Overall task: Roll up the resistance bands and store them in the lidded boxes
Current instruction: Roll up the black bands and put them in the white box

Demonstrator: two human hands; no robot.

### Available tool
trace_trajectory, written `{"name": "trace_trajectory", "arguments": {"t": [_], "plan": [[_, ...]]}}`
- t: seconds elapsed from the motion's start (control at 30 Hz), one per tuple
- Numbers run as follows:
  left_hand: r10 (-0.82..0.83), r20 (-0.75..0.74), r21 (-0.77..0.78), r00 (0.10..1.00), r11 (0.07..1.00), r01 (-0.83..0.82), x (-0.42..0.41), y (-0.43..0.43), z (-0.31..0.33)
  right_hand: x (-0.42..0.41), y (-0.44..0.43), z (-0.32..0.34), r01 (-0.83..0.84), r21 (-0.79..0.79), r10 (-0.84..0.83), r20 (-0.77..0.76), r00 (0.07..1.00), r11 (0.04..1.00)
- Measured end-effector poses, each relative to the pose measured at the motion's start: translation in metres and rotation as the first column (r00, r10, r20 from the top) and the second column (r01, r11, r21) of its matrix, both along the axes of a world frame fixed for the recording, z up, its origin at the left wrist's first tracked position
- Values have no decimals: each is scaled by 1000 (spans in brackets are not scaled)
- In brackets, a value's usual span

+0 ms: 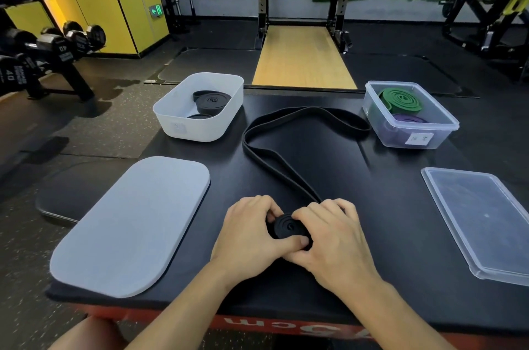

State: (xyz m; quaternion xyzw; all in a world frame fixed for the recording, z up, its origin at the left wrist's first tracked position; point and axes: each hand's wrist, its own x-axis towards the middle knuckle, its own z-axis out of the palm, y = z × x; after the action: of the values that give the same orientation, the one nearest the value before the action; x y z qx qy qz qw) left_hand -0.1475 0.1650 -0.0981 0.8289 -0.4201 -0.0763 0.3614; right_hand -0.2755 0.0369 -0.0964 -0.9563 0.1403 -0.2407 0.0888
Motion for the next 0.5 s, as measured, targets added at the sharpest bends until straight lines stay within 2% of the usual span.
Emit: {"name": "trace_trajectory", "arguments": {"t": [0.17, 0.3, 0.4, 0.5], "plan": [[-77, 19, -16, 997, 997, 78, 1, 5, -1, -6, -6, -1, -17, 247, 18, -2, 1000, 969], [-163, -40, -97, 986, 983, 159, 5, 12, -2, -11, -10, 3, -2, 461, 60, -111, 992, 888], [-142, -67, -129, 988, 983, 132, 6, 14, -1, -12, -15, 3, -70, 474, 173, -178, 969, 878], [-153, -36, -89, 988, 985, 149, 5, 15, -1, -14, -19, 2, -118, 446, 234, -216, 948, 887]]}}
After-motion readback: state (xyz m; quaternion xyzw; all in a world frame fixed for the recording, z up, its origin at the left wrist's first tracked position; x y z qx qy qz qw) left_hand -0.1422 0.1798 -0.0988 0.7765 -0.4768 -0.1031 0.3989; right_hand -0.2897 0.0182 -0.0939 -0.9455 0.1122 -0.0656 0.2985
